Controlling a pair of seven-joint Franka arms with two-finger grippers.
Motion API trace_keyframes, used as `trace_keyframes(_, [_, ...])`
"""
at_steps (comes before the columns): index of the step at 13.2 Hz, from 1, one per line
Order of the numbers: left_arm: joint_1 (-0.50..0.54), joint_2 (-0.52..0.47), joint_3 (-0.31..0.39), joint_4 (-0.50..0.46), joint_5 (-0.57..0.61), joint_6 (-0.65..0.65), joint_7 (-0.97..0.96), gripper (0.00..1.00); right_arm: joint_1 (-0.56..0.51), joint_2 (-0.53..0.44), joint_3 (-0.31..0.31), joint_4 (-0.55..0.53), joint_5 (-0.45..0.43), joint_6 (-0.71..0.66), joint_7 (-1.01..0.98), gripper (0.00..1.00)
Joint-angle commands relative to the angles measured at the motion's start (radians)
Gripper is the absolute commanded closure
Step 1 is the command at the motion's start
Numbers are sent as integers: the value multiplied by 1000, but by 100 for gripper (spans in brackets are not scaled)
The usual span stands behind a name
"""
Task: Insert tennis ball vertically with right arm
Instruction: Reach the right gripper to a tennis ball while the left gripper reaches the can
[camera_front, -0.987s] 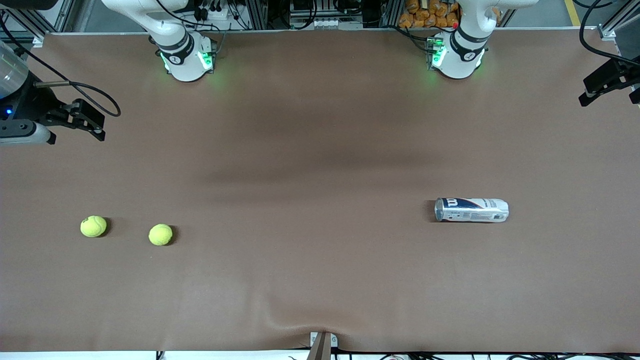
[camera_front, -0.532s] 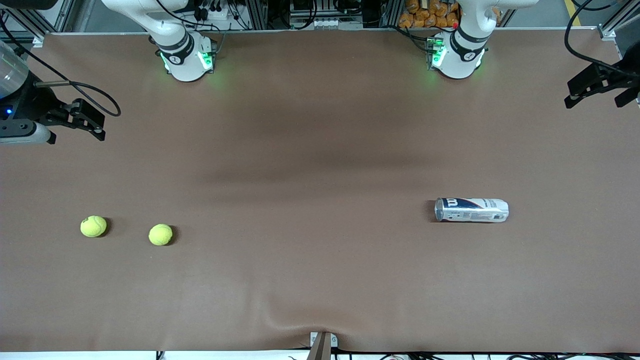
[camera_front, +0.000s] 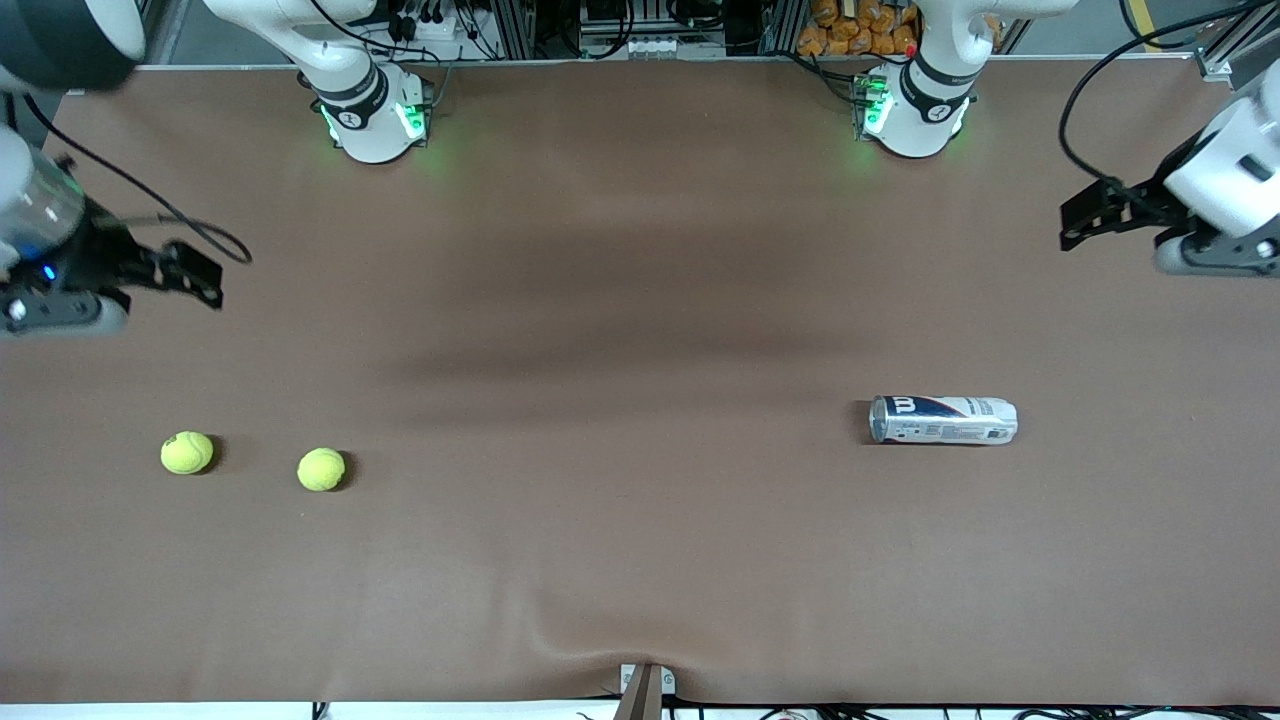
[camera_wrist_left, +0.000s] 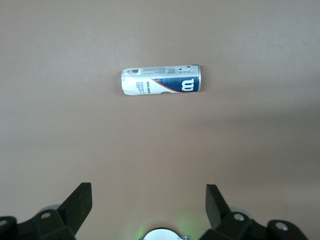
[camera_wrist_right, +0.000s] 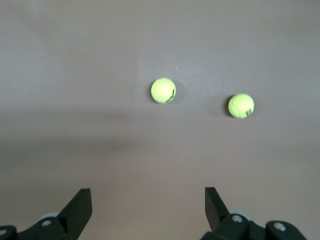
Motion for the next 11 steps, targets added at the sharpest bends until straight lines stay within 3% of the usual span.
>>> trace_keyframes(1, [-19, 43, -2, 7, 28, -1, 19, 0, -2, 37, 7, -89, -18, 135, 5, 0])
trace_keyframes(3, [-19, 75, -2, 9, 57, -1, 79, 0, -8, 112, 7, -109, -15, 227, 2, 0])
trace_keyframes(6, [-19, 153, -3, 9, 78, 10, 212, 0, -11, 134, 7, -239, -17, 416, -3, 0])
trace_keyframes(9, [-20, 264, -2, 9, 84, 48, 475, 0, -28, 181, 7, -343, -20, 603, -6, 0])
trace_keyframes(11, [-54, 330, -8, 9, 172, 118, 652, 0, -31, 206, 5, -411, -23, 728, -9, 0])
